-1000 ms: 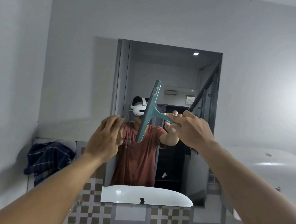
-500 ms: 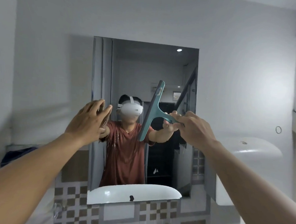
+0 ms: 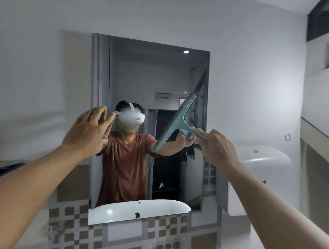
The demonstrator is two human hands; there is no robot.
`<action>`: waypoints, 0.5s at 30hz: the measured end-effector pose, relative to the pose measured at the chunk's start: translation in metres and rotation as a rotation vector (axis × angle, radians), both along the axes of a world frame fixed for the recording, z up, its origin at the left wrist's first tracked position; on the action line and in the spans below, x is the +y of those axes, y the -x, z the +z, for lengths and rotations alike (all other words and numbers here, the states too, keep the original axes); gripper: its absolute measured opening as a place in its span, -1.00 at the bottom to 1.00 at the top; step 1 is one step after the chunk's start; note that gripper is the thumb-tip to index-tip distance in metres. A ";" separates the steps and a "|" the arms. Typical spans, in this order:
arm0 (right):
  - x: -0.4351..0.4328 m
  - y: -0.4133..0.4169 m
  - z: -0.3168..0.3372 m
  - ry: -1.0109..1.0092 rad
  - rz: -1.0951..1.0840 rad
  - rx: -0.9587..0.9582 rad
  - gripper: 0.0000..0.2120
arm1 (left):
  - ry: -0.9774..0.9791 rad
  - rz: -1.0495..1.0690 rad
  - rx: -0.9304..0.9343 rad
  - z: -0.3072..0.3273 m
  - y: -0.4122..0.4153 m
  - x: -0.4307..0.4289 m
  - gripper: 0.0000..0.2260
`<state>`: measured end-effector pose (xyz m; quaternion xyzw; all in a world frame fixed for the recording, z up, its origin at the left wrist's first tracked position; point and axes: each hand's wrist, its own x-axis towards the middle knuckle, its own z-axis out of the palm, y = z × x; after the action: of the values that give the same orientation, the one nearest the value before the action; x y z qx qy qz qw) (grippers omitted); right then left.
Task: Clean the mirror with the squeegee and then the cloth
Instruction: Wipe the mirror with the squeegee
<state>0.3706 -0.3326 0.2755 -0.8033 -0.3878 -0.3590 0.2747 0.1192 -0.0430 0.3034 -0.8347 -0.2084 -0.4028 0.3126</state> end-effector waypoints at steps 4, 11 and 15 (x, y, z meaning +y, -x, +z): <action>0.003 0.008 -0.010 -0.037 -0.027 0.044 -0.62 | -0.013 -0.010 0.007 0.000 0.001 0.003 -0.16; -0.007 0.011 -0.033 -0.095 -0.066 0.183 -0.65 | 0.015 -0.078 -0.038 -0.002 -0.004 0.007 -0.14; -0.004 0.019 -0.045 -0.142 -0.023 0.262 -0.71 | 0.036 -0.094 -0.038 -0.003 -0.006 0.009 -0.13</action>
<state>0.3513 -0.3362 0.2304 -0.8263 -0.3130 -0.2807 0.3748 0.1255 -0.0343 0.2999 -0.8411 -0.1820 -0.4290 0.2745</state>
